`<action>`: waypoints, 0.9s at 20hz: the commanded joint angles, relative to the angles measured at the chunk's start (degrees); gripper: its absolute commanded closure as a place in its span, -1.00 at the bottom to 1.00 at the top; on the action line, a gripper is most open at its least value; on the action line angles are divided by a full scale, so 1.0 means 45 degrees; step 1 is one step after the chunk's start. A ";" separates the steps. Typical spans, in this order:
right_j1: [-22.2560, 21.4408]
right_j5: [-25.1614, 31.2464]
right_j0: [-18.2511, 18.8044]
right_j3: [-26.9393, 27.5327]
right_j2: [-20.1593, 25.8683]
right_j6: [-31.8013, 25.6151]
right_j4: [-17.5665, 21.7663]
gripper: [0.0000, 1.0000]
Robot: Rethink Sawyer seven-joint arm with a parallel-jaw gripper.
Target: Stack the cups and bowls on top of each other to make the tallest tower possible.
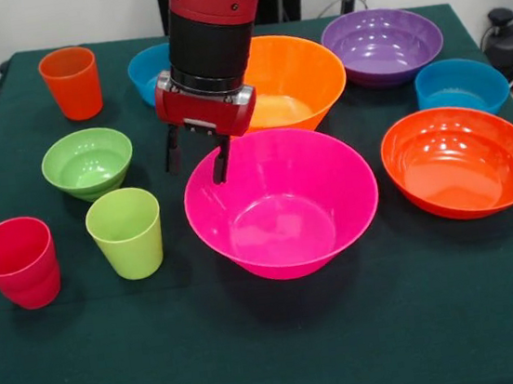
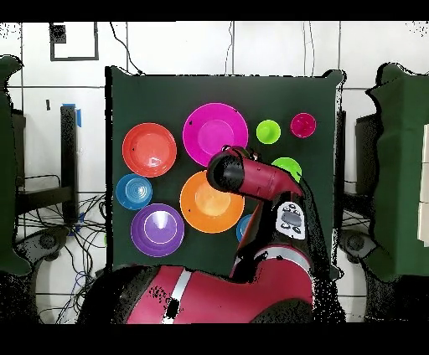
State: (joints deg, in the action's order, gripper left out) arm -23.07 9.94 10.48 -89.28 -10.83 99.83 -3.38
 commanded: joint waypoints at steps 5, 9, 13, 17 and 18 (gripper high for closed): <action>0.0475 -0.0826 -0.0067 -0.0794 0.0698 0.1530 0.0779 -1.00; 0.0443 -0.0927 0.0100 -0.0983 0.0879 0.1518 0.0812 -1.00; 0.0642 -0.1278 0.0336 -0.1037 0.1158 0.1518 0.0843 -1.00; 0.0625 -0.1792 0.0583 -0.1092 0.1456 0.1264 0.1150 -1.00; 0.0621 -0.1679 0.0599 -0.1070 0.1489 0.1209 0.1140 -1.00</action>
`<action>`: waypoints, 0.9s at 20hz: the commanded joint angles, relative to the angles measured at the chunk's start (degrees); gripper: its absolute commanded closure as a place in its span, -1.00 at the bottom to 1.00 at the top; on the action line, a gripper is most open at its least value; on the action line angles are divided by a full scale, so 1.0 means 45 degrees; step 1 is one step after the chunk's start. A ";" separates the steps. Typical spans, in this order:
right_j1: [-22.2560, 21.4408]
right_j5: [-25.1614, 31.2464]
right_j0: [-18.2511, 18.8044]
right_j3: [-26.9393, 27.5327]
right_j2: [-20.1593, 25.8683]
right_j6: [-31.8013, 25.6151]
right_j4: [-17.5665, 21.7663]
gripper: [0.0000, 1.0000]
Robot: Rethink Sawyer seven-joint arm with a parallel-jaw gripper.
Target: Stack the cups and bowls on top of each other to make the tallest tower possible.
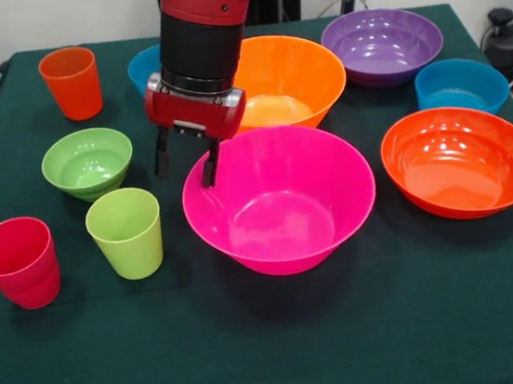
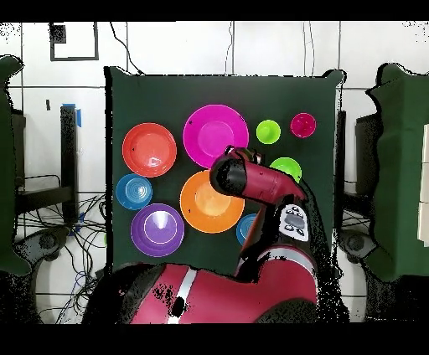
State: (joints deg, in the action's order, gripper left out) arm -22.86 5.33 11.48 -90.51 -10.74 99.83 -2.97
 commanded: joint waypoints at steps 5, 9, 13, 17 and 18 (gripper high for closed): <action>0.0547 -0.0245 0.0668 -0.0793 0.1756 0.1061 0.1007 -1.00; 0.0399 -0.0294 0.0696 -0.0968 0.1746 0.1118 0.1007 -1.00; 0.0354 -0.0210 0.0658 -0.0984 0.1734 0.1120 0.0962 -1.00; 0.0290 -0.0069 0.0729 -0.0940 0.1824 0.1010 0.0973 -1.00; 0.0267 -0.0016 0.0773 -0.0923 0.1868 0.0957 0.0989 -1.00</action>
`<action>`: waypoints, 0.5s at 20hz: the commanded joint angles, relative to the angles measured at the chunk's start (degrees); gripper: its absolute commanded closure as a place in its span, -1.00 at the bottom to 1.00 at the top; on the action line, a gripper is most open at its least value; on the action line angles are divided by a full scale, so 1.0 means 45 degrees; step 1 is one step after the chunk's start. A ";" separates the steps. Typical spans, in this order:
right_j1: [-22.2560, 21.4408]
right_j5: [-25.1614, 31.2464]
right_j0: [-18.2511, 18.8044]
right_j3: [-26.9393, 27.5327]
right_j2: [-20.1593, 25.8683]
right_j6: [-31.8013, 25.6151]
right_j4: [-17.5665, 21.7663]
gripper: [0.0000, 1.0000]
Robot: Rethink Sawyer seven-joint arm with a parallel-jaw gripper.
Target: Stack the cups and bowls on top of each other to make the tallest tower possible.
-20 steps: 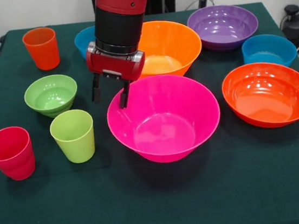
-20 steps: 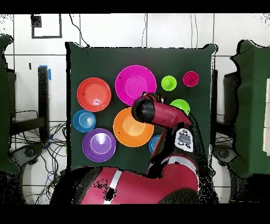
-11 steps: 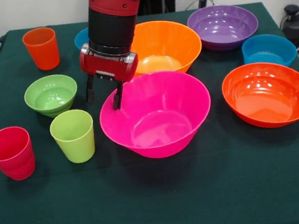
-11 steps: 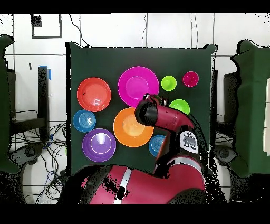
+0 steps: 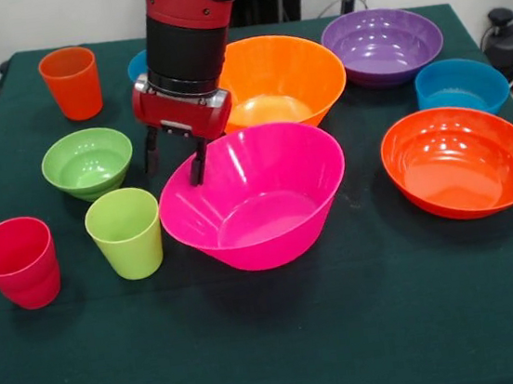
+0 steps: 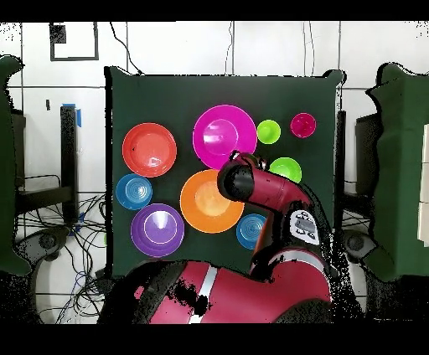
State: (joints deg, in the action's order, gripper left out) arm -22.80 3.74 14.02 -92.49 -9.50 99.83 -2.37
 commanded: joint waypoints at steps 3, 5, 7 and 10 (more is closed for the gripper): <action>0.0130 0.0400 0.0400 -0.0549 0.1823 0.0732 0.1029 -1.00; 0.0070 0.0333 0.0514 -0.0534 0.1972 0.0490 0.1280 -1.00; 0.0021 0.0366 0.0573 -0.0479 0.2073 0.0484 0.1508 1.00; -0.0016 0.0646 0.0818 -0.0511 0.2408 0.0382 0.1559 1.00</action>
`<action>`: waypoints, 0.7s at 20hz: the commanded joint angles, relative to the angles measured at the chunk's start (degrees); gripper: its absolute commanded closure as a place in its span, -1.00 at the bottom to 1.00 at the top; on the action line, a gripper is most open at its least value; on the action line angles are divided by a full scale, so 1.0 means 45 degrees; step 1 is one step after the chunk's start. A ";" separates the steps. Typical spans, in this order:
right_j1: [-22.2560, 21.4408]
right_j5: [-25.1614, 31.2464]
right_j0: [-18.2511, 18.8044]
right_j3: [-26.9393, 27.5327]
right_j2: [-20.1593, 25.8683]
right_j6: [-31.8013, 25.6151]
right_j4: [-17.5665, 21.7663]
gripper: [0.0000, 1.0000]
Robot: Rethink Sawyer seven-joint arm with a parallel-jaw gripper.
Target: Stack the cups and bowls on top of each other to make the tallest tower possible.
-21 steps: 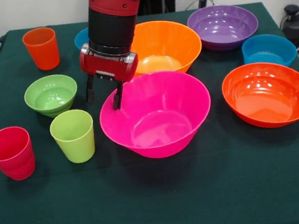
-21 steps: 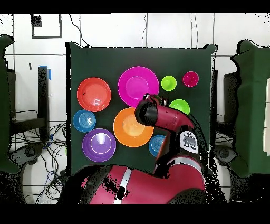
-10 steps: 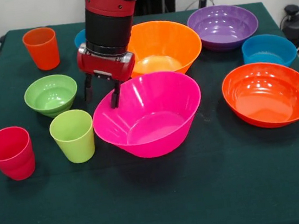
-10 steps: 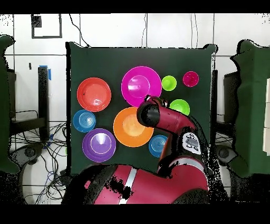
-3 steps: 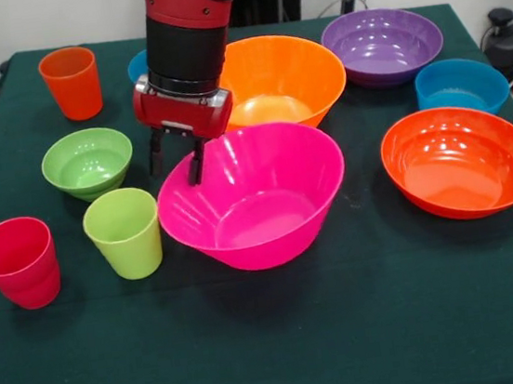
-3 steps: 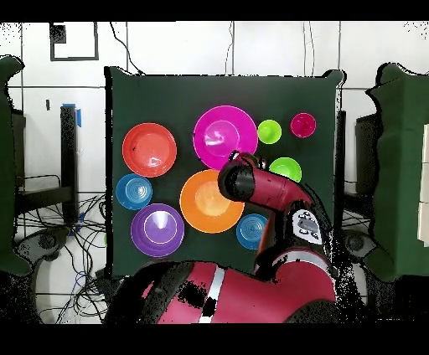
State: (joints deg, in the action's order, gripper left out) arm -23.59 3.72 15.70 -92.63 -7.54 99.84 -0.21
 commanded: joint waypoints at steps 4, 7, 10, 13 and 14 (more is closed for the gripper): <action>0.0136 0.0829 0.0632 -0.0578 0.2141 0.0687 0.0895 1.00; -0.0028 0.0957 0.0722 -0.0640 0.2243 0.0732 0.0835 1.00; -0.0114 0.1065 0.0642 -0.0651 0.2216 0.0767 0.0790 1.00; -0.0194 0.1143 0.0508 -0.0659 0.2170 0.0810 0.0748 1.00; -0.0258 0.1197 0.0516 -0.0690 0.2211 0.0789 0.0748 1.00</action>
State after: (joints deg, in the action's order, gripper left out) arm -25.27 3.76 18.26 -92.92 -4.38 99.83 0.25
